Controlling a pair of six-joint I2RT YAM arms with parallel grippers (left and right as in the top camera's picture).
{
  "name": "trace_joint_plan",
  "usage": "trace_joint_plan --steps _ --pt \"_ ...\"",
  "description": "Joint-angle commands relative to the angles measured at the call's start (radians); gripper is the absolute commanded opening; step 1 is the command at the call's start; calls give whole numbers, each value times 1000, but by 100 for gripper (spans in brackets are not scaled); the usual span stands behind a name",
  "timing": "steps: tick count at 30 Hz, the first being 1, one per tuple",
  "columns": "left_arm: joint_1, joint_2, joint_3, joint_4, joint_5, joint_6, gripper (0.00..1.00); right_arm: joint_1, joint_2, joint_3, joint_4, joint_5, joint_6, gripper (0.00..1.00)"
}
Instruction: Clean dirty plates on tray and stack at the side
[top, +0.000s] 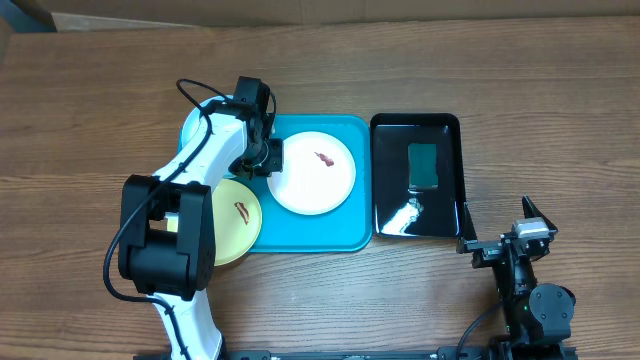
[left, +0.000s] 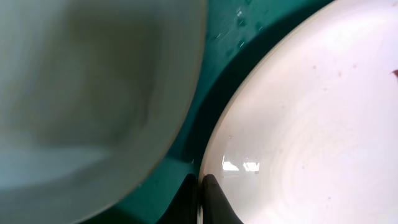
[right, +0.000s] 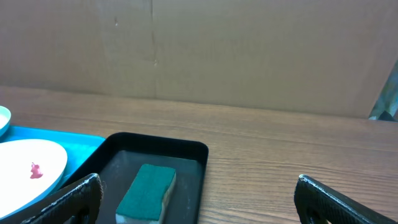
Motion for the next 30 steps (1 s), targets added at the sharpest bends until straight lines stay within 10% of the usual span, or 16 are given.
trace_joint_plan --steps 1,7,16,30 --pt "-9 10 -4 35 8 84 4 4 -10 -11 6 0 7 100" --pt "-10 10 -3 38 10 100 29 4 -10 -11 6 0 7 100" --pt "-11 10 -3 -62 216 8 25 4 -10 -11 6 0 7 100" --pt "-47 10 -5 -148 152 -139 41 4 -10 -11 6 0 7 100"
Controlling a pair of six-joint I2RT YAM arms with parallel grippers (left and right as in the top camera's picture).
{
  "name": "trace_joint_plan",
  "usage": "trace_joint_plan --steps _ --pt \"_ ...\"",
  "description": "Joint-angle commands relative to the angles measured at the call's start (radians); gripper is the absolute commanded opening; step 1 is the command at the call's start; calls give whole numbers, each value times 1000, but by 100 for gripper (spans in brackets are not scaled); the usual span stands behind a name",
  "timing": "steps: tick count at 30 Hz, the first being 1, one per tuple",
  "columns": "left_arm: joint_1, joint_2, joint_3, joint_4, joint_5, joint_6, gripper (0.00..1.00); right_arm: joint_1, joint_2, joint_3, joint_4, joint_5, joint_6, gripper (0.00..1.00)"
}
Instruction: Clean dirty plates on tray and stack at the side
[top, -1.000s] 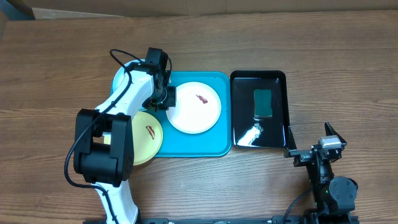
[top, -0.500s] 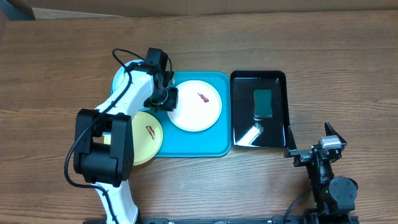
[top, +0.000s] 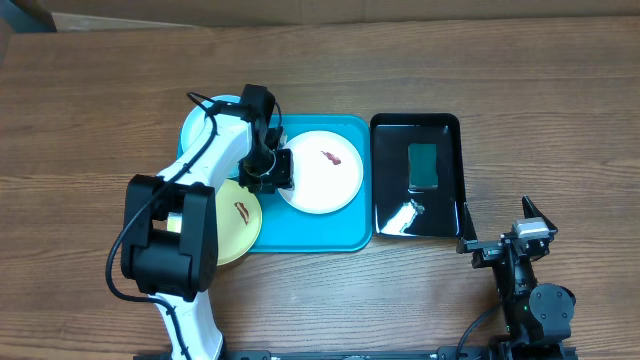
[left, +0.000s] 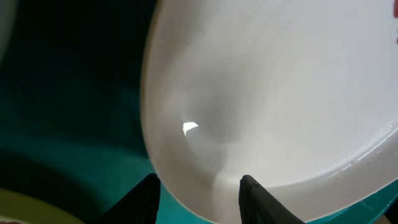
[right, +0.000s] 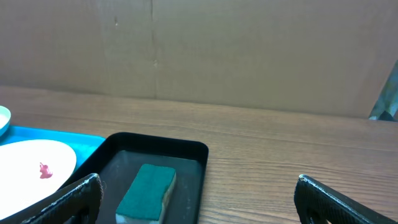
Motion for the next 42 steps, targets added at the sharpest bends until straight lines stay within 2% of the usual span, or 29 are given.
trace_joint_plan --steps 1,4,11,16,20,23,25,32,42 --pt "-25 10 -4 -5 -29 -66 39 4 -10 -11 6 0 8 100" --pt "-42 10 -4 -12 -44 -69 32 4 -10 -11 6 0 8 100" --pt "-63 10 -4 -32 -123 -126 32 4 -10 -11 6 0 8 100" --pt "-64 10 -28 -12 -125 -133 22 4 -10 -11 6 0 8 100" --pt "-64 10 -68 25 -126 -141 21 4 -10 -11 6 0 8 100" --pt "-62 10 -68 35 -126 -140 8 4 -10 -11 6 0 8 100" --pt "-56 10 -61 35 -126 -140 4 4 -10 -11 6 0 8 100" --pt "-21 10 -6 31 -135 -79 4 4 -10 -11 6 0 8 100" --pt "24 10 14 28 -156 -87 6 4 -10 -11 6 0 8 100"
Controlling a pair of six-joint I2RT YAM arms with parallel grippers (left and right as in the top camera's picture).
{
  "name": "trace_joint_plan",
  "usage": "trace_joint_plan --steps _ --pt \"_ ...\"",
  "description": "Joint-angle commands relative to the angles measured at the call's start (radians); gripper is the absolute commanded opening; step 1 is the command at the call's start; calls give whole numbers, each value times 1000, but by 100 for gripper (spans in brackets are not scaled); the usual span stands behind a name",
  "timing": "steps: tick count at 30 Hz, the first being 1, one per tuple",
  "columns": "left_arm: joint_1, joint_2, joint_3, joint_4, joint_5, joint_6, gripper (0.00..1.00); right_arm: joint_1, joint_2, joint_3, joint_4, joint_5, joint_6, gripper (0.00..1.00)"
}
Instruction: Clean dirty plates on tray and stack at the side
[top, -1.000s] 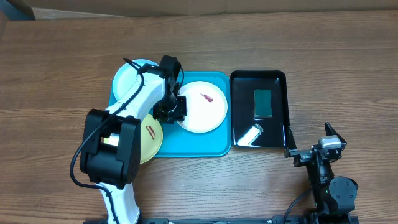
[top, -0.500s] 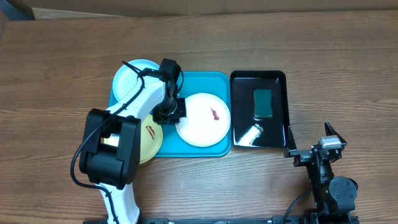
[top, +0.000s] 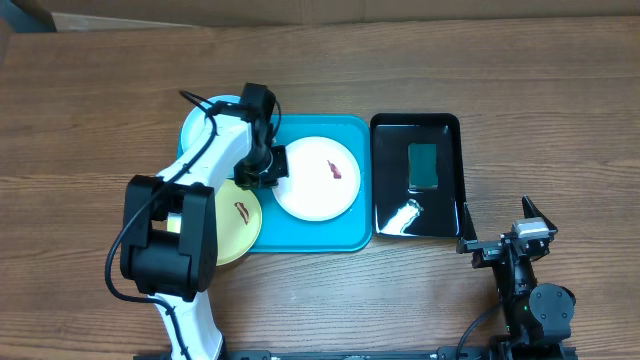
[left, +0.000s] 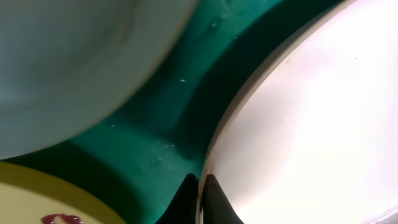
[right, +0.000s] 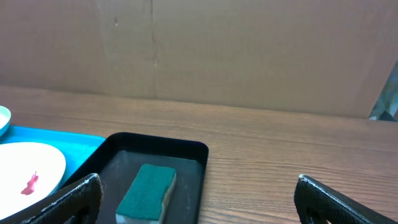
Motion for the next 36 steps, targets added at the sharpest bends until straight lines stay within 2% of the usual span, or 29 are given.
trace_joint_plan --steps 1,8,16,21,23,26,27,30,31,36 --pt "6 11 18 -4 -32 16 6 4 -10 -11 6 0 7 100" --pt "3 11 18 -8 -32 20 18 4 -10 -11 21 11 7 100" --pt "3 11 18 -23 -31 20 15 4 -2 14 -8 8 58 100" --pt "3 11 18 -26 -28 19 16 3 46 200 -120 35 137 100" --pt "3 11 18 -27 -28 19 16 4 190 387 -232 23 214 100" --pt "3 11 18 -27 -28 19 16 4 378 575 -371 18 214 100" --pt "3 11 18 -28 -28 19 16 4 521 708 -482 -3 206 100" --pt "3 11 18 -27 -28 19 13 4 742 915 -684 -37 207 100" --pt "3 11 18 -27 -28 19 11 4 871 1029 -801 -72 206 100" --pt "3 11 18 -26 -28 19 10 4 1115 1188 -958 -251 206 100"
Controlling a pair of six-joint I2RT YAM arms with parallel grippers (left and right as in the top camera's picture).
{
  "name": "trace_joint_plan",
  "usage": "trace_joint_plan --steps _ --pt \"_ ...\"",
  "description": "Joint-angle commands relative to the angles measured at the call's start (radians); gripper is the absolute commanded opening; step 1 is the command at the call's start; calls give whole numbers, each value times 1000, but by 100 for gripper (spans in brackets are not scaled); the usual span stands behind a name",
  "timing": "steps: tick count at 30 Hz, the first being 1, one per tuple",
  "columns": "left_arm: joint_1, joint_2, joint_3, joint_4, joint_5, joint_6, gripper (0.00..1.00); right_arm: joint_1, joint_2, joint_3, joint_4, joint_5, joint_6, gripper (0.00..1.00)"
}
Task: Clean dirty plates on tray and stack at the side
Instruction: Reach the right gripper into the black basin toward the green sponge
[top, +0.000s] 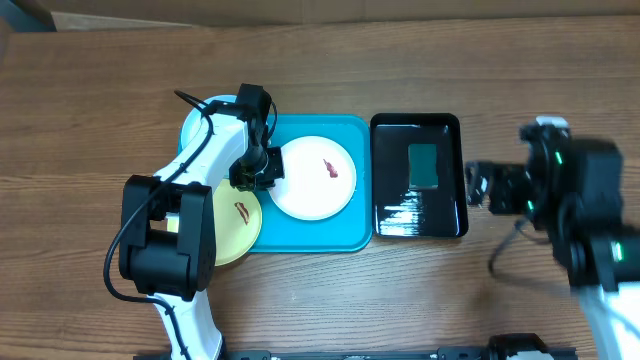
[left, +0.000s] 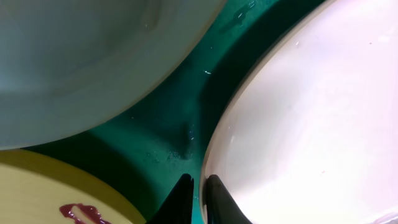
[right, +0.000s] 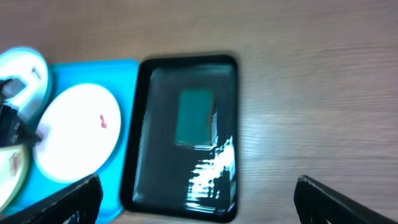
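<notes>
A white plate with a small red smear lies on the blue tray. My left gripper is shut on its left rim; in the left wrist view the gripper pinches the white plate edge between both fingers. A yellow plate with a red smear sits at the tray's lower left, and a pale blue plate at its upper left. A green sponge lies in the black tray. My right gripper hangs open, high above the black tray, blurred.
The black tray holds wet, shiny patches beside the sponge. Bare wooden table surrounds both trays. A cardboard wall runs along the far edge. My left arm stretches from the front left across the yellow plate.
My right arm has left its low spot at the front right and now hangs above the table right of the black tray, camera facing down. The left gripper still pinches the white plate's rim.
My left gripper was closed on the white plate's left rim. Then its fingers stood apart around the rim, with the plate slightly further right. Then it was shut on the rim again, the smear turned. The right arm rested throughout and is now raised.
</notes>
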Motion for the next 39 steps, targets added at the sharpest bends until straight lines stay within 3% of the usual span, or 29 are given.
trace_joint_plan --steps 1,3,8,21,39 --pt "-2 11 16 2 -3 16 9 4 145 79 -52 -195 5 100" --pt "-2 11 16 3 -3 16 8 4 206 79 -49 -220 5 99" --pt "-2 11 16 3 -3 16 6 7 337 79 -14 -218 10 78" --pt "-2 11 16 4 4 12 8 151 682 79 242 106 58 79" --pt "-2 11 16 5 4 12 9 168 805 68 346 92 58 75"
